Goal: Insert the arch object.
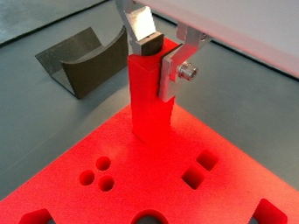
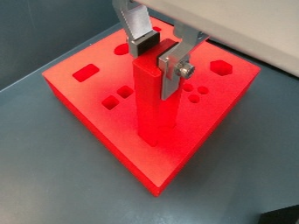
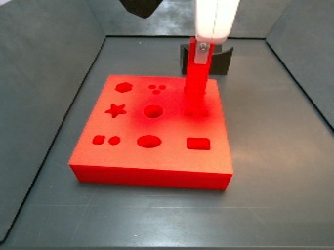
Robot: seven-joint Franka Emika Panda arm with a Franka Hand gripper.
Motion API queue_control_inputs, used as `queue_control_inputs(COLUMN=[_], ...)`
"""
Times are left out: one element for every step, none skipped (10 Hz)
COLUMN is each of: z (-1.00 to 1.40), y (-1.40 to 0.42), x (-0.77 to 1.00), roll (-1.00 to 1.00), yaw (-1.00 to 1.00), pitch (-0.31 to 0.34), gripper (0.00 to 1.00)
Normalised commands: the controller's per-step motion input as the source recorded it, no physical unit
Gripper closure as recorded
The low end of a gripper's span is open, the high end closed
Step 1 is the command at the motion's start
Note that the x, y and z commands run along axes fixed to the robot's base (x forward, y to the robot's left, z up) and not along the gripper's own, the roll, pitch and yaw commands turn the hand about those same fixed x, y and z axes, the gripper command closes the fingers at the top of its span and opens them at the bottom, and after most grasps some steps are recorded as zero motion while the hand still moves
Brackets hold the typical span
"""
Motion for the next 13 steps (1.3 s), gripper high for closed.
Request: queue_control_inputs(z=[-1.0, -1.0, -1.0, -1.0, -1.0, -0.63, 0.0, 0.19, 0.26, 0.29, 0.31, 0.17, -0.08], y=[-0.06, -0.04, -0.11, -0.13, -0.08, -0.07, 0.06, 0.06, 0.03, 0.0, 0.0, 0.0, 0.0], x=[0.0, 0.0, 0.0, 0.0, 0.0, 0.11, 0.17, 0.15, 0.11, 0.09, 0.02, 0.0, 0.0], roll=[0.09, 0.11, 0.07, 0.06, 0.08, 0.2, 0.0, -0.05, -0.04, -0.03, -0.03, 0.0, 0.0], yaw=[0.0, 0.0, 0.0, 0.0, 0.0, 0.0, -0.01, -0.01, -0.02, -0.04, -0.07, -0.05, 0.0], pitch=[-0.019, -0.019, -0.014, -0.014, -0.014, 0.066, 0.151, 0.127, 0.11, 0.104, 0.081, 0.027, -0.037], gripper=[1.0, 1.0, 1.0, 1.0, 1.0, 1.0, 1.0, 1.0, 1.0, 1.0, 1.0, 1.0, 1.0])
